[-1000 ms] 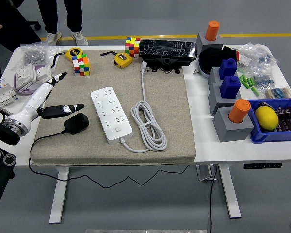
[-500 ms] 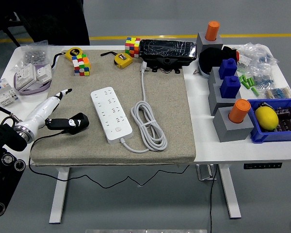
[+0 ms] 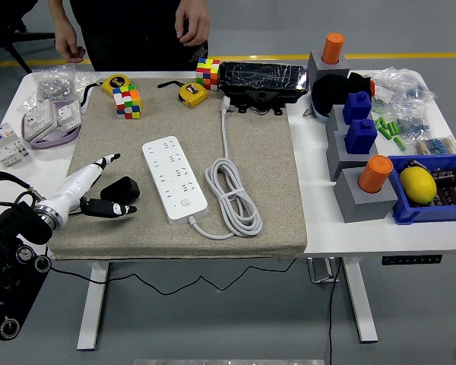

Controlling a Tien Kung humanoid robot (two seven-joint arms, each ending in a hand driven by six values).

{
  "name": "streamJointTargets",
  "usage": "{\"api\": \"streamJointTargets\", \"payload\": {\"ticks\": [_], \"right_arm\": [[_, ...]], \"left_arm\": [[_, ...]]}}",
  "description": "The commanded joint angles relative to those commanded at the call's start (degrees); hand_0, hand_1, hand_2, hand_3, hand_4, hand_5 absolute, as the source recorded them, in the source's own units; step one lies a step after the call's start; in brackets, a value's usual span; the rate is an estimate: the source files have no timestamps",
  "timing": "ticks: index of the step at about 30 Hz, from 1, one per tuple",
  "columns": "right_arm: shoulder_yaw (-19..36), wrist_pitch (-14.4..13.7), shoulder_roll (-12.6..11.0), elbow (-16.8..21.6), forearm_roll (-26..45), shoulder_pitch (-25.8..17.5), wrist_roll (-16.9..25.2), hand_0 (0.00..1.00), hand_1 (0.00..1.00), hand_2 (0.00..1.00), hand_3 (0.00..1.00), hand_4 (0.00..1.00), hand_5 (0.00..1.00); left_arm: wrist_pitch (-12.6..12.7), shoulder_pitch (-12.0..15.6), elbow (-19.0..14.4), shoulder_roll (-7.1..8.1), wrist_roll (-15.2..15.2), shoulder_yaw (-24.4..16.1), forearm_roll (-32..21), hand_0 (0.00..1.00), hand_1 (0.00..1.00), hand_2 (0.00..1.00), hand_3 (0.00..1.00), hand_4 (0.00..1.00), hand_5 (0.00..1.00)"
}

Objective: Pick up the plug,place it near the board,insert it into the board,press the button

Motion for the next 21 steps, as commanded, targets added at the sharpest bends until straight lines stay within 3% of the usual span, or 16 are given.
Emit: {"api": "streamJointTargets", "payload": {"ticks": [1, 2, 7, 8, 19, 20, 21], "right_arm": [[0.03, 0.0, -0.01, 0.0, -0.02, -0.03, -0.02, 0.789, 0.739, 0.733, 0.76, 0.998, 0.993], [0.08, 0.0, -0.02, 0.0, -0.06, -0.07, -0.06, 0.789, 0.739, 0.733, 0.759, 0.998, 0.992], [0.16, -0.03, -0.22, 0.0, -0.15, -0.13, -0.26, 0.789, 0.739, 0.733, 0.759, 0.998, 0.992], [0.28, -0.05, -0.25, 0.0, -0.2, -0.13, -0.24, 0.788, 0.74, 0.733, 0.759, 0.998, 0.993], [0.37, -0.04, -0.25, 0.0, -0.31, 0.07, -0.11, 0.788, 0.74, 0.732, 0.759, 0.998, 0.993], [0.36, -0.04, -0.26, 0.0, -0.29, 0.07, -0.12, 0.788, 0.741, 0.732, 0.759, 0.998, 0.993], [0.33, -0.04, -0.27, 0.0, -0.27, 0.09, -0.14, 0.788, 0.741, 0.732, 0.759, 0.998, 0.993]], "left_arm": [[0.11, -0.04, 0.21, -0.01, 0.0, 0.0, 0.26, 0.998, 0.998, 0.998, 0.998, 0.998, 0.159], [0.24, -0.09, 0.54, -0.03, -0.01, 0.02, 0.71, 0.998, 0.998, 0.998, 0.998, 0.998, 0.077], [1.01, -0.11, 1.53, -0.33, -0.37, 0.26, 0.82, 0.998, 0.998, 0.998, 0.998, 0.998, 0.077], [1.32, -0.1, 1.69, -0.44, -0.39, 0.27, 0.94, 0.919, 0.98, 0.962, 0.984, 0.998, 0.016], [4.4, -0.11, 2.61, -1.02, -0.55, 0.92, 0.92, 0.864, 0.933, 0.923, 0.934, 0.998, 0.002], [4.59, -0.12, 2.62, -1.04, -0.51, 0.9, 0.91, 0.785, 0.875, 0.873, 0.897, 0.998, 0.002], [4.91, -0.15, 2.62, -1.04, -0.52, 0.92, 0.98, 0.785, 0.875, 0.873, 0.897, 0.998, 0.002]]}}
